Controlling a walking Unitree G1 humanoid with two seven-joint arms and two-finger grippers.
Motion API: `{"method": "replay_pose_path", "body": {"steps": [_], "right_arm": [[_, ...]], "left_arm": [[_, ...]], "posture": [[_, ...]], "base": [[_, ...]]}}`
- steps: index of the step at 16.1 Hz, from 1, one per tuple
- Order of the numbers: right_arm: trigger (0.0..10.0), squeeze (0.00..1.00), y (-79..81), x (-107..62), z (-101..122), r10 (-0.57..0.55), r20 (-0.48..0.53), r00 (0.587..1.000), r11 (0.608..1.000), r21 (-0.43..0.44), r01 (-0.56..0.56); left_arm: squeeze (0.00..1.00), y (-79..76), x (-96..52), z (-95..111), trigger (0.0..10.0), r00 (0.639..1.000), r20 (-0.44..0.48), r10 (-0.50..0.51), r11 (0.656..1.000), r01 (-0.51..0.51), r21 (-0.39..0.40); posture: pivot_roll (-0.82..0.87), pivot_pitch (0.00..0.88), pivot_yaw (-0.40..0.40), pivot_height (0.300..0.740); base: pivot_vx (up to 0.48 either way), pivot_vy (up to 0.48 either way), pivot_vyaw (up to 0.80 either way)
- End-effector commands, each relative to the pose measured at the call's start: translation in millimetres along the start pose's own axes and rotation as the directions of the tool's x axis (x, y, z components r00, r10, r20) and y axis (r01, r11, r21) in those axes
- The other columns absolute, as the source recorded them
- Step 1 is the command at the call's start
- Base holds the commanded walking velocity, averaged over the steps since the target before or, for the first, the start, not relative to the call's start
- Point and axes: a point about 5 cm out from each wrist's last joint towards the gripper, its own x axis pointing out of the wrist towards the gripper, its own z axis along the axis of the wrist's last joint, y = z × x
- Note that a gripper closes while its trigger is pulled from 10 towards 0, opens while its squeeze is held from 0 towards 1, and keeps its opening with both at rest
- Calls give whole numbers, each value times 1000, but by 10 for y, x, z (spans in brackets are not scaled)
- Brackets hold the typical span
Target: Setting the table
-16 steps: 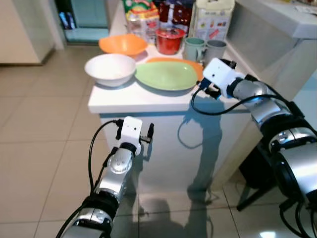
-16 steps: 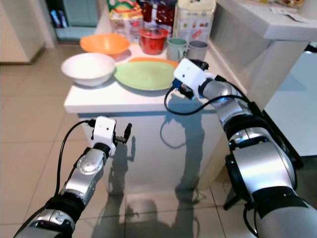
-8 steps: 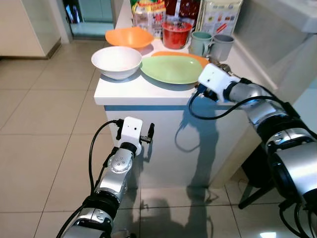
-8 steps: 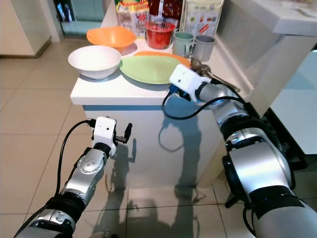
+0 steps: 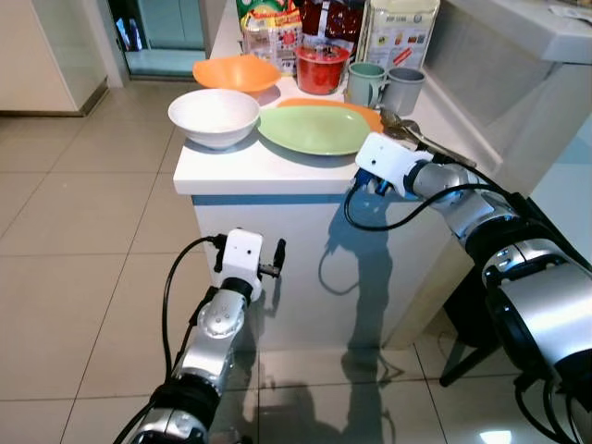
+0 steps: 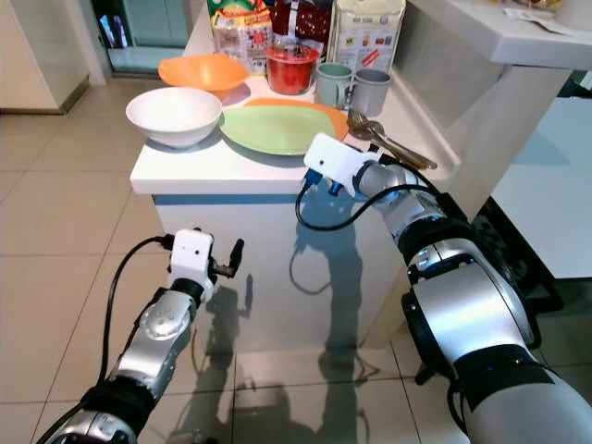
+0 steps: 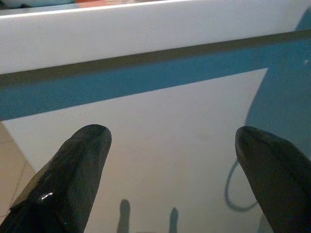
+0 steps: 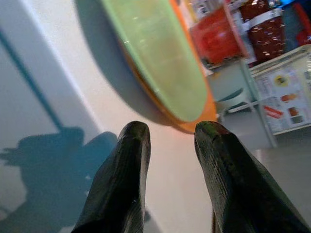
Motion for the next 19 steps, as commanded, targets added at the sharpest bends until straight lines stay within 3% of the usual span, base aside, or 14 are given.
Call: {"method": "replay_pose_path", "body": {"steps": [1, 5, 7, 11, 19], "right_arm": [[10000, 0, -141, 0, 109, -55, 38, 998, 999, 6, 54], [10000, 0, -331, -56, 251, -138, 165, 977, 990, 32, 135], [10000, 1000, -271, -71, 135, -130, 137, 982, 991, 48, 124], [10000, 1000, -117, -63, 7, -81, 95, 992, 995, 65, 75], [10000, 1000, -148, -29, 101, -60, 87, 994, 998, 7, 59]], "left_arm": [[0, 20, 12, 43, 10000, 1000, 12, 16, 1000, -16, -10], [0, -25, 67, 83, 10000, 1000, 12, 4, 1000, -4, -9], [0, -49, 96, 110, 10000, 1000, 17, -6, 1000, 6, -11], [0, -77, 141, 150, 10000, 1000, 24, -17, 1000, 17, -8], [0, -57, 101, 114, 10000, 1000, 20, -9, 1000, 9, -13]], "posture": [[38, 16, -53, 740], [1, 0, -38, 740], [-7, 0, -35, 740], [-10, 0, -33, 740], [3, 0, -40, 740]], "base": [[0, 0, 0], [0, 0, 0], [0, 0, 0], [0, 0, 0], [0, 0, 0]]}}
